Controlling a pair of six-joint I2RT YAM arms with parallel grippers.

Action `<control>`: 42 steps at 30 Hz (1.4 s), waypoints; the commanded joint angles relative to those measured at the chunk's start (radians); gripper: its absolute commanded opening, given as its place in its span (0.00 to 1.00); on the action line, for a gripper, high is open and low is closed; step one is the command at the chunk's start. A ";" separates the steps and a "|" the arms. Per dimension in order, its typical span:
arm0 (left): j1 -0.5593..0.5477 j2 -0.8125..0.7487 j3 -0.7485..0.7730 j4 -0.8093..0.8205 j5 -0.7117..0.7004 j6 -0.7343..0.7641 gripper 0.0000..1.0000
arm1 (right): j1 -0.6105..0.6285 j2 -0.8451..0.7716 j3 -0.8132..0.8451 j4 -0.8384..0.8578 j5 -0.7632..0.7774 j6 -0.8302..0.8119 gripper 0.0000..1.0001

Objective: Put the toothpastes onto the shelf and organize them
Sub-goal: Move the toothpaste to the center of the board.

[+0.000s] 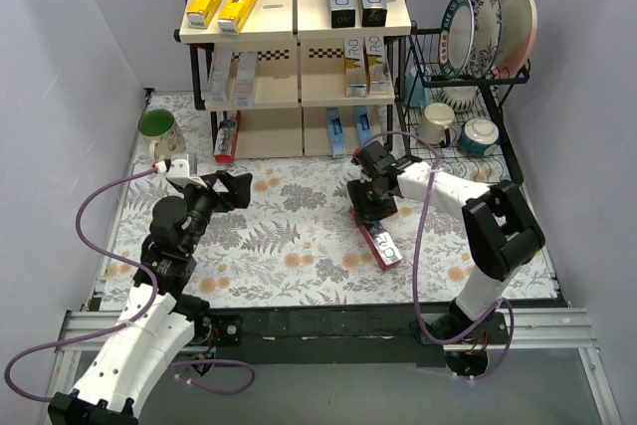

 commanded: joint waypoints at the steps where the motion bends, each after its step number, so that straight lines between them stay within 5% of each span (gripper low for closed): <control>1: -0.004 -0.006 -0.003 0.007 0.009 0.017 0.98 | 0.030 0.082 0.138 0.132 -0.052 0.096 0.63; 8: -0.004 0.002 -0.004 0.004 0.012 0.011 0.98 | 0.030 0.051 0.205 0.167 -0.047 0.083 0.77; 16: -0.004 0.031 0.001 0.002 0.035 0.000 0.98 | -0.048 -0.258 -0.109 0.196 -0.070 0.031 0.84; 26: -0.004 0.060 0.004 0.000 0.055 -0.029 0.98 | -0.003 -0.380 -0.362 0.339 -0.288 0.035 0.84; 36: -0.004 0.103 0.014 -0.024 -0.008 -0.063 0.98 | 0.212 -0.265 -0.312 0.616 -0.326 0.156 0.83; 42: -0.002 0.149 0.024 -0.032 0.035 -0.071 0.98 | 0.257 -0.234 -0.218 0.603 -0.295 0.115 0.83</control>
